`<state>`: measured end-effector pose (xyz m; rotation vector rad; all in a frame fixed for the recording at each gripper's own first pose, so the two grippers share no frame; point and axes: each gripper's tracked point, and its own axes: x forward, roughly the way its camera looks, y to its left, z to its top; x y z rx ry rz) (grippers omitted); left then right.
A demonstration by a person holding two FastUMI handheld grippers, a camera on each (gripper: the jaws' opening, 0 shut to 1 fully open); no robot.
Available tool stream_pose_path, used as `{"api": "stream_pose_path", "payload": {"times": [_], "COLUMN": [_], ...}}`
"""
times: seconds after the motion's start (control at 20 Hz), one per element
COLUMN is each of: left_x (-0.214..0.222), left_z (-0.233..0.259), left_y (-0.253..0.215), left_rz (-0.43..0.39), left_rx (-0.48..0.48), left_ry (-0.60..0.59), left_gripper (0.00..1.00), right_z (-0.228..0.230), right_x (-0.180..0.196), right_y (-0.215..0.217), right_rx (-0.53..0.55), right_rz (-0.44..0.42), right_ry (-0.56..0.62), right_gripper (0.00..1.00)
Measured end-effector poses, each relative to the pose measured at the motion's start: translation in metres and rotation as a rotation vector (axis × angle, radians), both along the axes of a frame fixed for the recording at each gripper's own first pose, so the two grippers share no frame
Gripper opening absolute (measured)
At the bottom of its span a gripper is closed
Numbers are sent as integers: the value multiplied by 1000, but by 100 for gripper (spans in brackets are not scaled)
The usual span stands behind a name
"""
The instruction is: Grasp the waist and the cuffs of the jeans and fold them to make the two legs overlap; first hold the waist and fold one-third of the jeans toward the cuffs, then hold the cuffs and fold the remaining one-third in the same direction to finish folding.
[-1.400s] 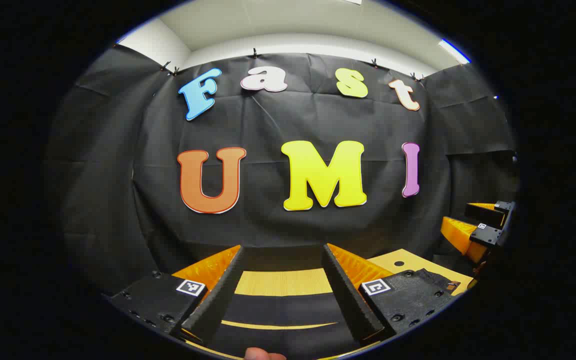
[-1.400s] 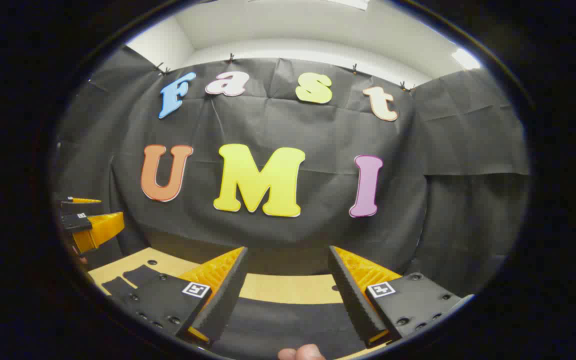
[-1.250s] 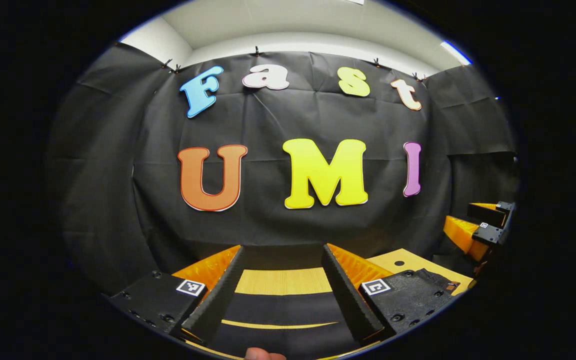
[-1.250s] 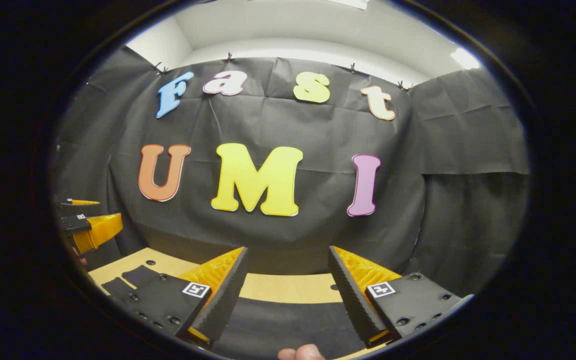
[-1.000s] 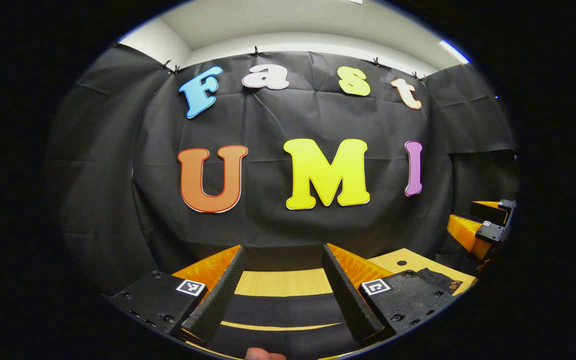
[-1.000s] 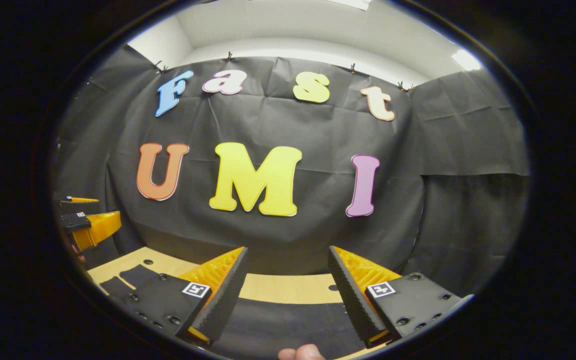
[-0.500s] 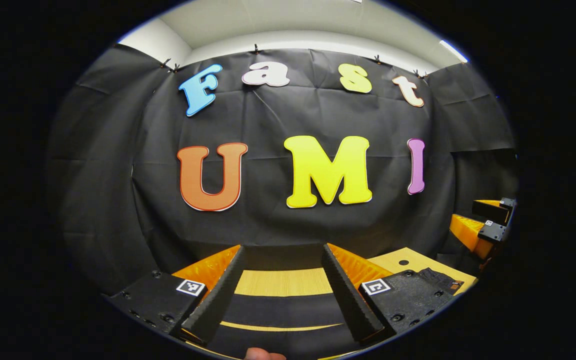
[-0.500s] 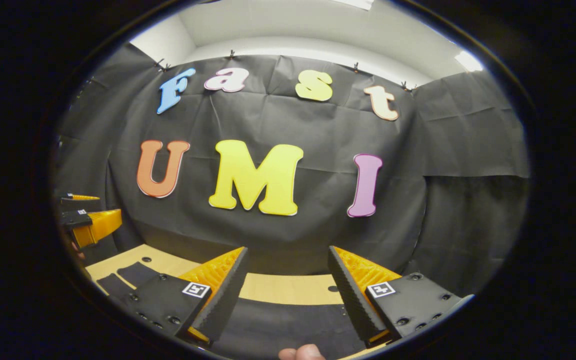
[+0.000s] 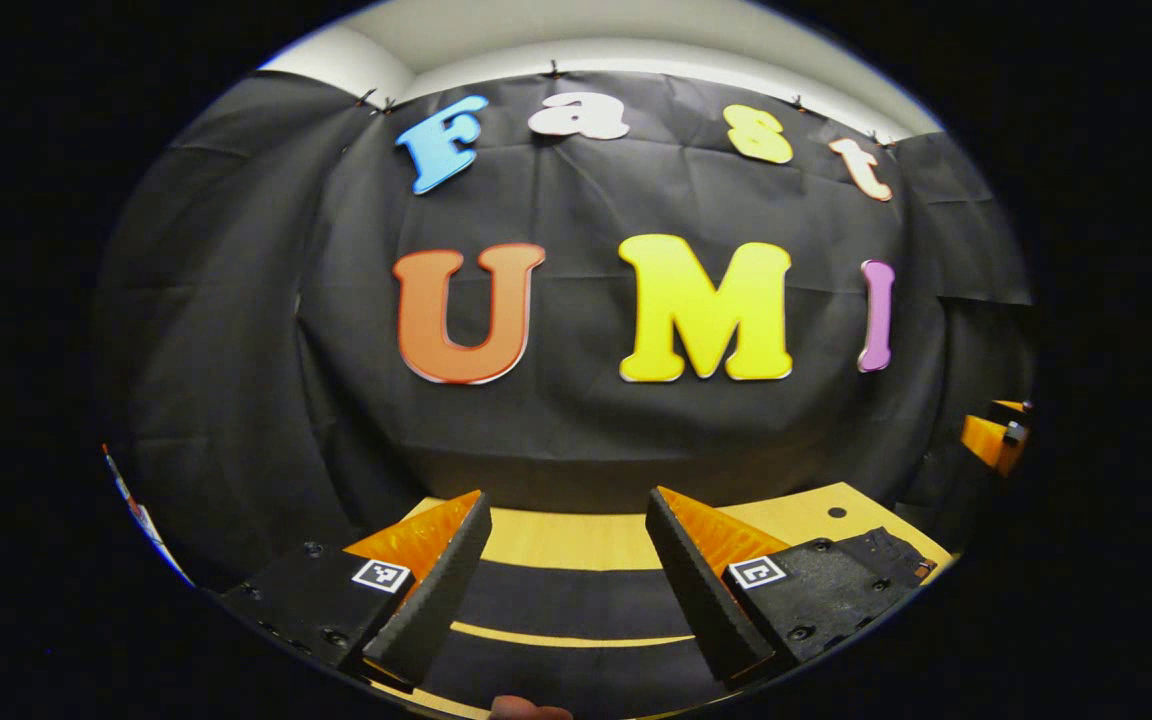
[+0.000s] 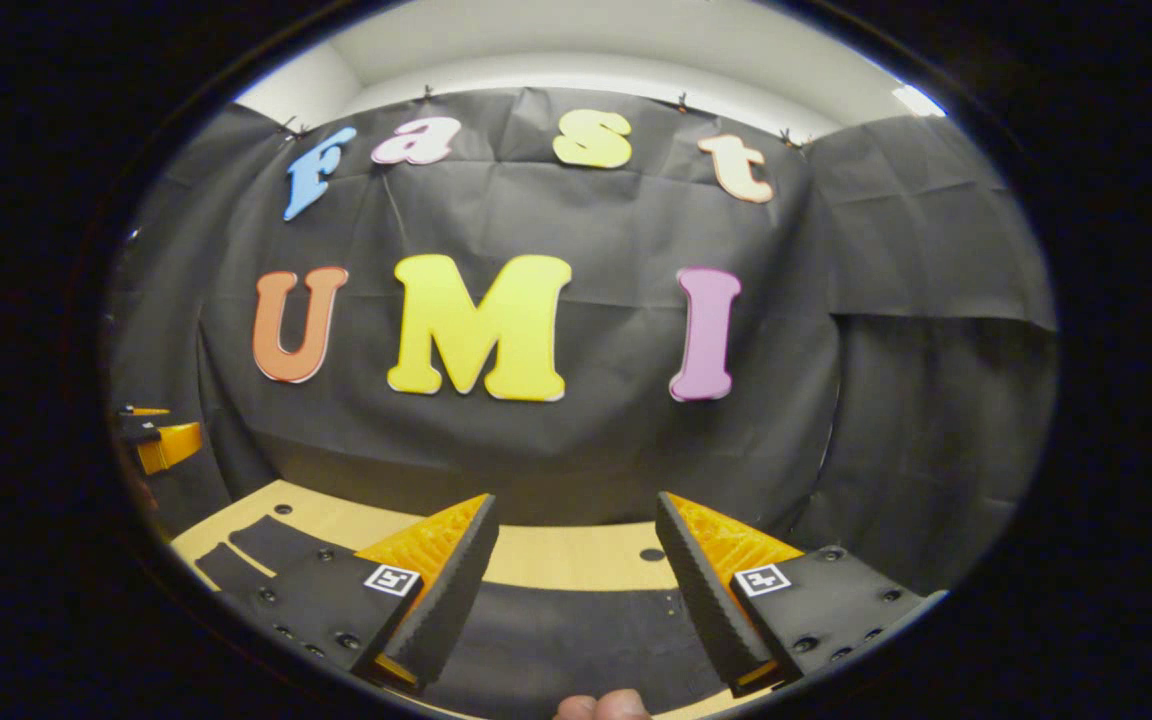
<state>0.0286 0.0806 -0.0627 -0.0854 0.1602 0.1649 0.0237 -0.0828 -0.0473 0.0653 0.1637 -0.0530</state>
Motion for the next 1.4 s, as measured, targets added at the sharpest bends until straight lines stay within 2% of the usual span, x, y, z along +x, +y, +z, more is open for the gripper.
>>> {"api": "stream_pose_path", "payload": {"times": [0.15,0.35,0.5,0.65,0.75,0.9,0.95,1.0,1.05,1.15,1.2,1.25,1.3,1.4], "left_x": [-14,-54,-83,-111,-119,-124,-124,-118,-113,-96,-91,-88,-85,-77], "left_z": [-61,-160,-221,-259,-275,-302,-305,-309,-309,-310,-310,-312,-312,-311], "left_y": [54,96,109,118,124,131,134,135,136,140,140,140,139,138], "left_rz": [119,241,393,593,686,725,730,728,722,699,689,678,670,659], "left_rx": [-143,-399,-731,-1116,-1253,-1318,-1326,-1333,-1337,-1324,-1309,-1291,-1280,-1280], "left_ry": [125,333,423,423,411,421,428,433,438,421,436,450,459,453], "left_gripper": [100,99,99,99,99,100,99,99,100,98,100,100,100,100], "right_z": [-47,-117,-166,-209,-229,-260,-268,-273,-277,-284,-287,-289,-294,-301], "right_x": [-7,-26,-44,-57,-64,-84,-88,-91,-93,-92,-92,-91,-88,-79], "right_y": [-50,-108,-127,-130,-126,-133,-137,-139,-141,-144,-143,-142,-140,-137], "right_rx": [82,259,457,643,756,905,937,963,981,1011,1029,1048,1069,1132], "right_rz": [-73,-163,-232,-270,-284,-346,-373,-392,-412,-440,-449,-456,-465,-483], "right_ry": [137,328,445,556,596,663,680,687,691,697,701,707,710,699], "right_gripper": [97,98,99,99,99,99,93,93,98,98,93,93,98,98]}}
